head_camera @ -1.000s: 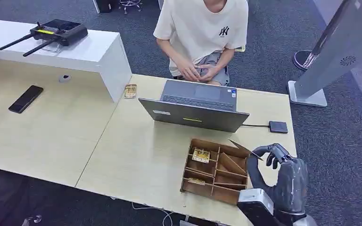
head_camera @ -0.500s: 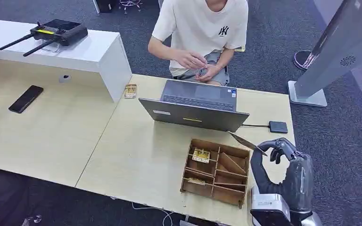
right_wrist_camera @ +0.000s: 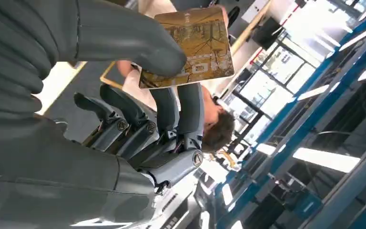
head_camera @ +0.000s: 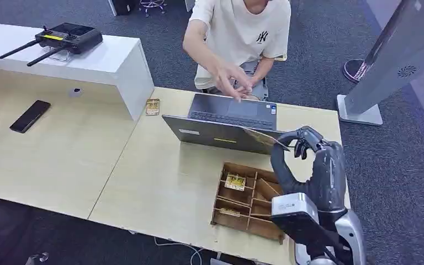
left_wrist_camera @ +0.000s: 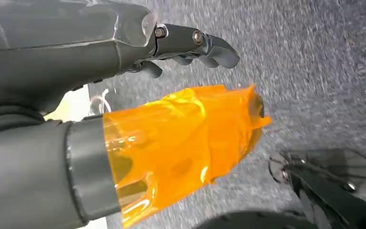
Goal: Pass the card to the sensor for recognition and then transmit it.
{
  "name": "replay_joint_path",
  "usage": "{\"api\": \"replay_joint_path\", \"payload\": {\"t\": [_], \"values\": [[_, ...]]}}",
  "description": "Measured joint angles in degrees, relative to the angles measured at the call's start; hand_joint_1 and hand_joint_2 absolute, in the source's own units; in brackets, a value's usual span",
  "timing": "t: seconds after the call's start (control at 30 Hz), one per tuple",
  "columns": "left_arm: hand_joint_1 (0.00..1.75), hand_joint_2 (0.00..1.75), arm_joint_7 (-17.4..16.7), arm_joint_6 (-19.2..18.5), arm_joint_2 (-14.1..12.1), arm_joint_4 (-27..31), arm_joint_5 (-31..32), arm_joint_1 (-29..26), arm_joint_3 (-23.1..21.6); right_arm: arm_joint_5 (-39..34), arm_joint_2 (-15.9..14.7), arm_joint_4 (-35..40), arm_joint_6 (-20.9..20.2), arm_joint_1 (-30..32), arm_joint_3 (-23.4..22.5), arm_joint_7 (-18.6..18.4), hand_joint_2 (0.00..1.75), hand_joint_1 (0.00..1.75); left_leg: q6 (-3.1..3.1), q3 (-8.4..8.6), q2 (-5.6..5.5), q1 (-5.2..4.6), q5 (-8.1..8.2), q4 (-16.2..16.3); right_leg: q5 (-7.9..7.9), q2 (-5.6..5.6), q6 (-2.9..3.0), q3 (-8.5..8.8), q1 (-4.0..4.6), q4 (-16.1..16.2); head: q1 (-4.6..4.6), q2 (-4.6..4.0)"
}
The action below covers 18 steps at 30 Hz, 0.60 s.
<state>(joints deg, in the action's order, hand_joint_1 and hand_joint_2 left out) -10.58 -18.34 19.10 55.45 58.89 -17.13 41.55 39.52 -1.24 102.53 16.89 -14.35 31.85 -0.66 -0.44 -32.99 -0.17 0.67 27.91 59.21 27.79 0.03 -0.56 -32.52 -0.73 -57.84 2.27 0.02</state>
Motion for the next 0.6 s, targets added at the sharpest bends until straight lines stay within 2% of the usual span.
{"api": "replay_joint_path", "payload": {"t": [0.3, 0.6], "values": [[0.00, 0.00, 4.11, 2.45, -1.68, -7.64, 10.50, 5.68, 5.87, 2.38, 3.65, -13.62, -1.88, -13.62, 2.56, -5.68, 1.75, 1.75, -0.01, -0.02, -0.03, 0.00, -0.11, 0.00, -0.10, -0.02, 0.01, 0.00, -0.01, -0.04, 0.00, 0.00], [0.00, 0.00, 5.81, 5.70, -3.52, -15.89, 16.23, 10.76, 9.96, 7.32, 6.44, -24.97, -1.64, -22.14, 3.80, -10.69, 1.75, 1.75, 0.01, -0.07, -0.08, -0.01, -0.13, 0.00, -0.11, -0.07, 0.01, -0.02, -0.01, -0.05, -0.02, 0.00]]}}
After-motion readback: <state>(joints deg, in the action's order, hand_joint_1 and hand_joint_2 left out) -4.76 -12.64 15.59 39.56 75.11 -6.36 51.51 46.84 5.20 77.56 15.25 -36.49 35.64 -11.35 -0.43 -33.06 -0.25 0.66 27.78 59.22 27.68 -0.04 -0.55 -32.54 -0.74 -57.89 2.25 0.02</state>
